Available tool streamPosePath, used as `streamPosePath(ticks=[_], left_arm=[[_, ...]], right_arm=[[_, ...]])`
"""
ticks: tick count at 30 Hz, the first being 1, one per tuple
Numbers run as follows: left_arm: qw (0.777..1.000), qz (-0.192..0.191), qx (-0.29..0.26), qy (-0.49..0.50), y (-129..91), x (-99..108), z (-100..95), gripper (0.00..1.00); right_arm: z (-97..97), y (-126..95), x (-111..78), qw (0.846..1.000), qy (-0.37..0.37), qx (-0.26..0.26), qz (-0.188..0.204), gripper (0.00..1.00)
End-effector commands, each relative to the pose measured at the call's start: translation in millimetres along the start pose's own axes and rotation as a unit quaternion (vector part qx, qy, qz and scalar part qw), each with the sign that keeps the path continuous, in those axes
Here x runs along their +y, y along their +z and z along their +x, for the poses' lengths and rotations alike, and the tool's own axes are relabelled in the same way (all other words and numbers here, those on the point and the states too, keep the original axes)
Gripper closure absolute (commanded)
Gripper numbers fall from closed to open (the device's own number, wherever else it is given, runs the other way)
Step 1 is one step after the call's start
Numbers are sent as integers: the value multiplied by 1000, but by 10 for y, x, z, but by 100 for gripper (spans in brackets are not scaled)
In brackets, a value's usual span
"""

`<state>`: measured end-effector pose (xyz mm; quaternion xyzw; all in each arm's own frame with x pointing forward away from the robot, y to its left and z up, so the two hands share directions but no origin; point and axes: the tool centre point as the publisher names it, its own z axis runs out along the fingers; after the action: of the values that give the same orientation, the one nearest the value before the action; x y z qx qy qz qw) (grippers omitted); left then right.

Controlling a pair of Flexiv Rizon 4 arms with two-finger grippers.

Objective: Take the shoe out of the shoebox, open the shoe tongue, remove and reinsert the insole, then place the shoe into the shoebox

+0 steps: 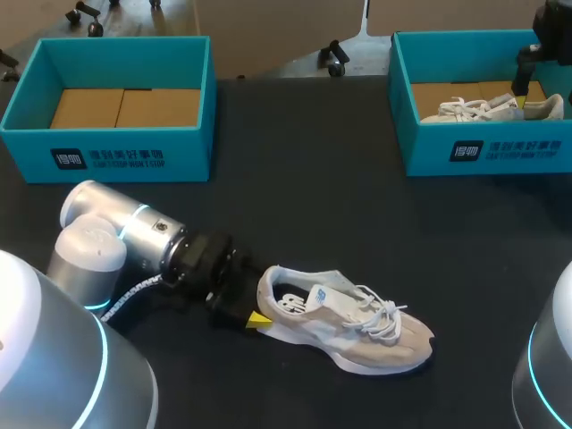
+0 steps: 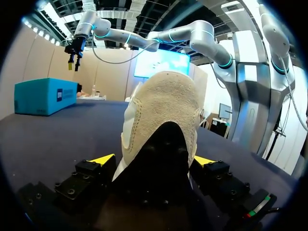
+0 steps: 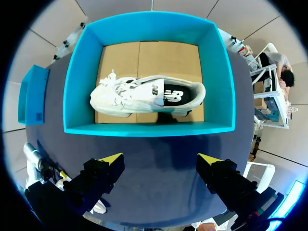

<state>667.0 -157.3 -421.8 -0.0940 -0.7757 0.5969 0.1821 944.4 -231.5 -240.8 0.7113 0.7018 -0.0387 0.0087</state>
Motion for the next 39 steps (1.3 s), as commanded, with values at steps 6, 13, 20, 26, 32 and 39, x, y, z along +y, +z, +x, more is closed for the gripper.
streamPosePath(ticks=[6,13,20,26,32,39], left_arm=[[1000,1,-12,-3,58,-26,7,0],[1000,-6,5,12,103,-31,-9,0],[1000,-6,5,10,149,1,-17,0],[1000,-6,4,14,170,12,-7,100],[1000,-2,-8,17,113,18,39,100],[999,11,-40,11,11,30,111,100]], right_arm=[[0,-4,-14,1000,0,-1,-1,0],[0,-4,-14,1000,0,-1,-1,0],[0,-4,-14,1000,0,-1,-1,0],[0,-4,-14,1000,0,-1,-1,0],[0,-4,-14,1000,0,-1,-1,0],[0,-4,-14,1000,0,-1,-1,0]])
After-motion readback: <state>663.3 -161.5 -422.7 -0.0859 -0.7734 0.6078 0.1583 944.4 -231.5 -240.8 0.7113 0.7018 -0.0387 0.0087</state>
